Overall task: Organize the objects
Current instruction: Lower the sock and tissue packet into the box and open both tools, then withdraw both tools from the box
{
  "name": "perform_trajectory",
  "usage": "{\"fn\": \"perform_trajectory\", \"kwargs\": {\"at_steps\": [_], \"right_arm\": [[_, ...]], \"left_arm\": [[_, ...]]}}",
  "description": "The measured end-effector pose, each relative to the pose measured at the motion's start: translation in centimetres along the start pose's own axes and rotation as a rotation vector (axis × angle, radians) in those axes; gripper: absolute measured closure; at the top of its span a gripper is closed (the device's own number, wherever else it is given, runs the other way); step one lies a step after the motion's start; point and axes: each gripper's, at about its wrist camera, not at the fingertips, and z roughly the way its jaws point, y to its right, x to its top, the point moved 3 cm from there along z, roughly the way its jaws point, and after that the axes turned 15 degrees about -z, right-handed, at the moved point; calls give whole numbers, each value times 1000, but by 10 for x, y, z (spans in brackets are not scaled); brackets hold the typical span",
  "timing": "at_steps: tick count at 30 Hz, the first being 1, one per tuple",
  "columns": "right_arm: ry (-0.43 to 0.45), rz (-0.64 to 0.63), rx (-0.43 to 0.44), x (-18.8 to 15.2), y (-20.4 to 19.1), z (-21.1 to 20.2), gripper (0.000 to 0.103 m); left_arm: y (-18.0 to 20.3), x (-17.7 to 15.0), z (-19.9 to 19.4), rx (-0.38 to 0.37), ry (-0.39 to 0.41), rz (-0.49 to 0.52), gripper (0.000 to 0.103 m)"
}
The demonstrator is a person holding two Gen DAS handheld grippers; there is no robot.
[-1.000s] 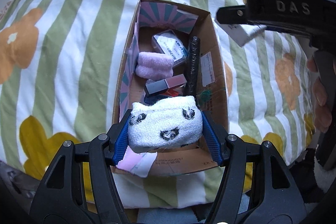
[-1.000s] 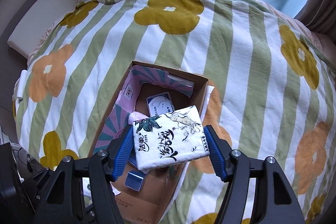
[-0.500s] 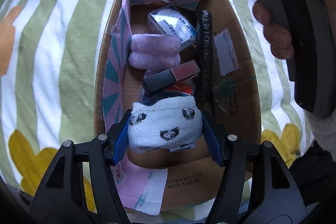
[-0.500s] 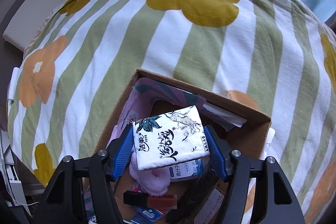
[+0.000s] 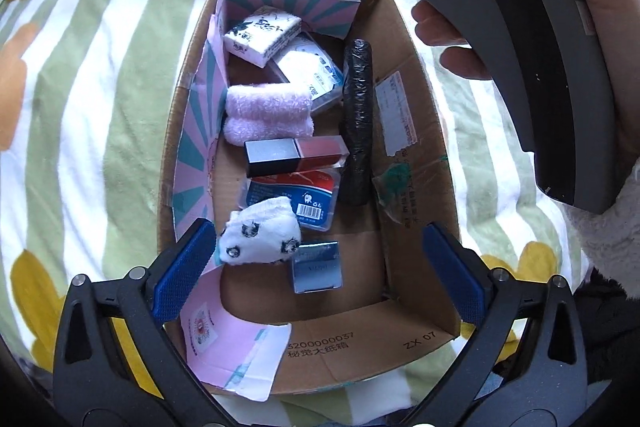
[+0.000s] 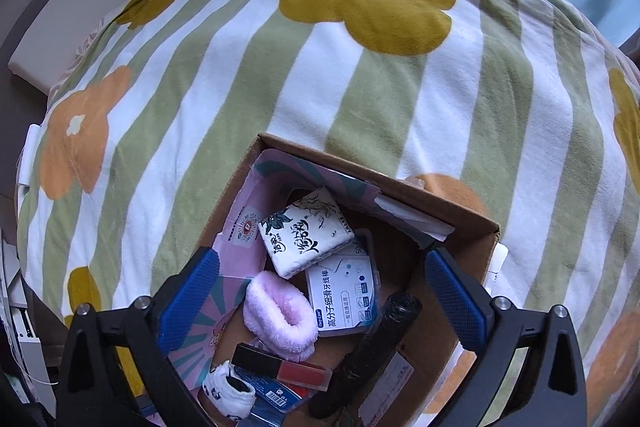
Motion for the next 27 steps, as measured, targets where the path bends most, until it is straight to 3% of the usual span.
{"fn": "perform_trajectory", "kwargs": {"at_steps": [14, 27], "right_arm": [[54, -8, -38, -8, -1, -51, 0], [76, 17, -61, -55, -10, -144, 1]], "left_arm": [[-7, 4, -30, 46, 68, -33, 0], [26, -1, -95, 54, 150, -48, 0]]}}
